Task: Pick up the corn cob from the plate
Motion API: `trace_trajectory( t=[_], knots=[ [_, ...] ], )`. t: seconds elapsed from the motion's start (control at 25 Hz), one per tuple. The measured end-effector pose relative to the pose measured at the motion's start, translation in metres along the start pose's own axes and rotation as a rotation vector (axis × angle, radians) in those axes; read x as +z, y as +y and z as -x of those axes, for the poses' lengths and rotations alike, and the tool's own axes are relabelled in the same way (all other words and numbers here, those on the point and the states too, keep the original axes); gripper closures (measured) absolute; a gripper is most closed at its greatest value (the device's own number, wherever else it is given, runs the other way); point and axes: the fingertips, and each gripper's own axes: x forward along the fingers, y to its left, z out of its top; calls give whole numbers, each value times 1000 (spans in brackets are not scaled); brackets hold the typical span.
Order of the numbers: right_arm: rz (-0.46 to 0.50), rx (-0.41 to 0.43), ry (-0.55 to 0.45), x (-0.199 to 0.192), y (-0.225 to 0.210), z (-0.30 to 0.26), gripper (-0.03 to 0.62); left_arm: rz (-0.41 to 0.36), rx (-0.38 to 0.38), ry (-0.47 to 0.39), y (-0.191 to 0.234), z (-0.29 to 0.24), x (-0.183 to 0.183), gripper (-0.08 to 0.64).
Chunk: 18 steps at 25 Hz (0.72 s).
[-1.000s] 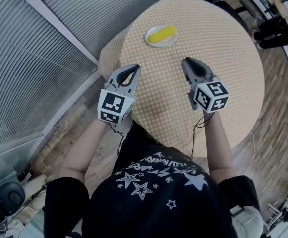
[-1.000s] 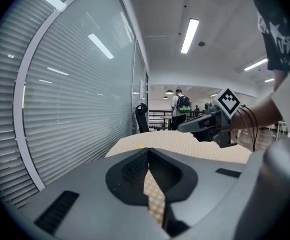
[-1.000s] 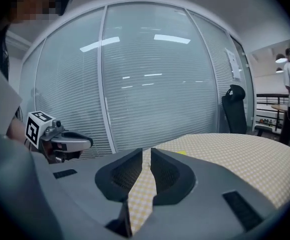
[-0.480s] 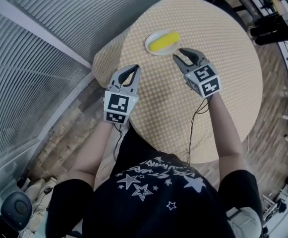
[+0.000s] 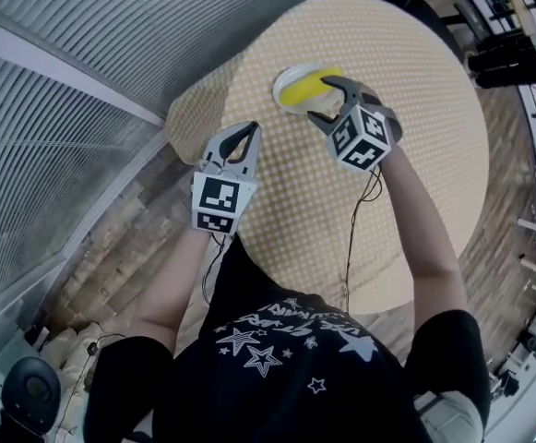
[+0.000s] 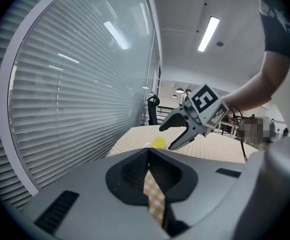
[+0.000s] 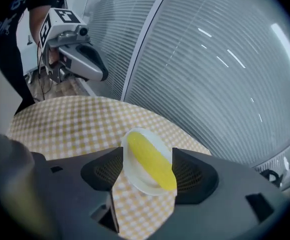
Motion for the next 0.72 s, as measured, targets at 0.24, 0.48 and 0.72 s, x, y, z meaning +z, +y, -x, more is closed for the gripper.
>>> trace_trajectory(
  t=[0.24,0.48,0.72],
  knots=[
    [183,59,129,-18,-12,-28,307,24,0,14,1,-9,-8,554],
    [277,139,196,-28,-11,-47,307,56,-14,24,-5,-17,-17,554],
    [360,194,240,-30,-6,-66,307,66,-26,36,-6,-24,-24,554]
  ],
)
